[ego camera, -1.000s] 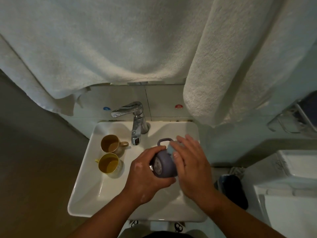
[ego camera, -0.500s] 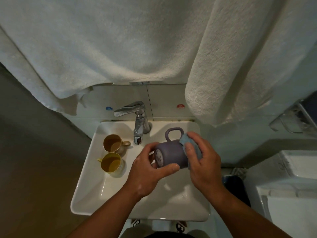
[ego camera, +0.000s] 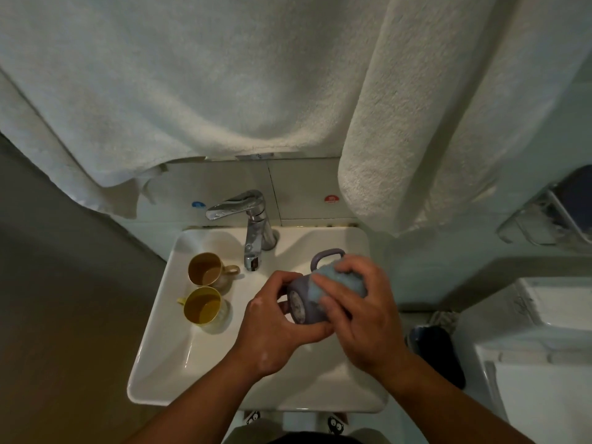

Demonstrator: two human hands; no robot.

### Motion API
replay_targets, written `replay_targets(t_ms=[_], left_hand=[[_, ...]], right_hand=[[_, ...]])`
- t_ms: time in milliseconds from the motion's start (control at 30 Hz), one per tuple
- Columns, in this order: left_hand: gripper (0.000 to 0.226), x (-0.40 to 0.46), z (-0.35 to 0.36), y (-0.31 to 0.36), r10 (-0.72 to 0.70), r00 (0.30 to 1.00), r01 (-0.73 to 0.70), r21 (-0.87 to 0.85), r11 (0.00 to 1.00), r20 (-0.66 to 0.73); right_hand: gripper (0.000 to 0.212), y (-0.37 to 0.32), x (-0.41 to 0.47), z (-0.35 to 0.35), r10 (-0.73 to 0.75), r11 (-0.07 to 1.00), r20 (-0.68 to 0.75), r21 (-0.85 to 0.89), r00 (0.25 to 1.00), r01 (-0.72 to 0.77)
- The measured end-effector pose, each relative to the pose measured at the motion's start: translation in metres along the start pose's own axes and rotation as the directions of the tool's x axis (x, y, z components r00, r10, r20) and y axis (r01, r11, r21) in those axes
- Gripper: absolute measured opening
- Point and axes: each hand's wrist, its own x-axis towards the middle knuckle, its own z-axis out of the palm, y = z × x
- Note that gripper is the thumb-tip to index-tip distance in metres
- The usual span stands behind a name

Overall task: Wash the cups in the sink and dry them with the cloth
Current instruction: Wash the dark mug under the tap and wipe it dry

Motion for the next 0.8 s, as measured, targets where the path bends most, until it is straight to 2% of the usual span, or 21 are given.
replay_targets(t_ms=[67,133,200,333,500,667,800], left_hand=[[0.075,-0.001,0.000,0.003,0.014,1.000,-0.014,0.003,1.000,-0.012],[0.075,-0.001,0.002,0.004,0.026,1.000,-0.026,0.027,0.999,-0.016],[0.075,0.000,0.004,0.004,0.020,1.000,-0.020,0.033,0.999,-0.007],[0.073,-0.001,0.001,0.003,0.013,0.999,-0.014,0.031,0.999,0.041],[0.080,-0.003,-0.001,0.005,0.000,0.999,0.002,-0.038,0.999,0.053],[0.086,-0.005,-0.008,0.000,-0.019,0.998,0.024,-0.098,0.995,0.054],[0.089,-0.003,-0.015,-0.004,-0.045,0.995,0.050,-0.066,0.997,0.084]], right_hand=[[0.039,0.005,0.004,-0.004,0.206,0.978,-0.079,0.060,0.975,-0.202],[0.041,-0.001,0.003,-0.003,0.287,0.958,-0.111,0.054,0.952,-0.282],[0.038,-0.010,-0.003,0.003,0.196,0.980,-0.097,-0.008,0.976,-0.197],[0.034,-0.004,-0.007,0.006,-0.081,0.994,0.002,-0.068,0.997,0.081],[0.036,0.009,-0.003,-0.003,-0.033,0.999,-0.049,0.029,0.998,0.034],[0.030,0.015,-0.002,-0.009,0.179,0.977,-0.085,0.130,0.980,-0.167],[0.018,0.024,0.009,-0.021,0.448,0.871,-0.098,0.272,0.889,-0.409]])
